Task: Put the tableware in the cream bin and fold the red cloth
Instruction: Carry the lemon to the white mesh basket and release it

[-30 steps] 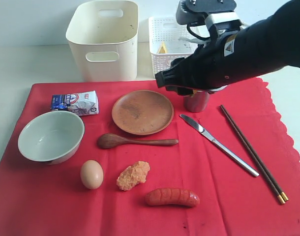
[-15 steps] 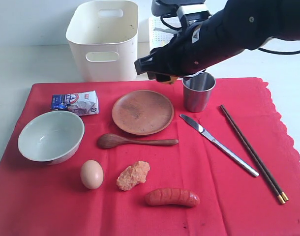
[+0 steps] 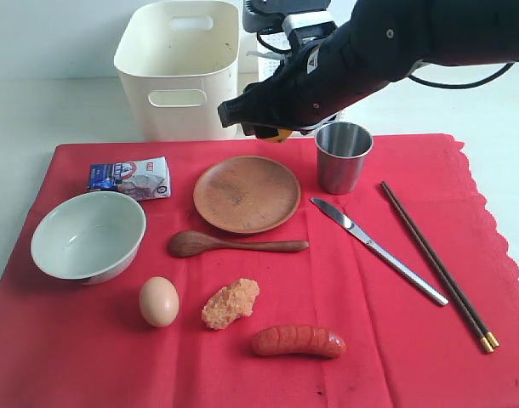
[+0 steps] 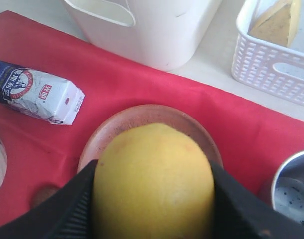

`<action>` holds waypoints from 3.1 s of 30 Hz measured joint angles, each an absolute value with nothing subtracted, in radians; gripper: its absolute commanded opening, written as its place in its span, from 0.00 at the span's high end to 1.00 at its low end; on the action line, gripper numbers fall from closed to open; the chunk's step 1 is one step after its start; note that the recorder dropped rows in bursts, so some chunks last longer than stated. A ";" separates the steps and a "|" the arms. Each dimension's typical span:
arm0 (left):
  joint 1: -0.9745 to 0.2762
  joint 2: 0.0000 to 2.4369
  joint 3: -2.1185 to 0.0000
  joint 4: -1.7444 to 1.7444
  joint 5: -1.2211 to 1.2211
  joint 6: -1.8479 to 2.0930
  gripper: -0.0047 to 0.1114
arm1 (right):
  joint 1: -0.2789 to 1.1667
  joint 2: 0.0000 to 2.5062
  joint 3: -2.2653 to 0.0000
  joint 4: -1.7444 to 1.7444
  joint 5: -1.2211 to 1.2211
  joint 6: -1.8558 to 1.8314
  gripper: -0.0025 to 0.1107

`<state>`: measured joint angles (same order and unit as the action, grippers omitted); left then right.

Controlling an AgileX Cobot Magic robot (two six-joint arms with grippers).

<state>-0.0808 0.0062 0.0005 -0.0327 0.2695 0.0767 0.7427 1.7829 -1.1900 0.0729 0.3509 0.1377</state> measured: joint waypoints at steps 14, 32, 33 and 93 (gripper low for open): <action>-0.081 0.006 0.001 -0.033 0.269 0.077 0.95 | 0.743 1.783 -1.190 0.073 0.354 0.081 0.98; -0.081 0.006 0.001 -0.033 0.269 0.077 0.95 | 0.711 1.783 -1.190 0.028 0.279 0.075 0.98; -0.081 0.006 0.001 -0.033 0.269 0.077 0.95 | 0.699 1.783 -1.190 0.028 0.272 0.075 0.98; -0.081 0.006 0.001 -0.033 0.269 0.077 0.95 | 0.478 2.275 -1.608 0.028 -0.029 0.077 0.47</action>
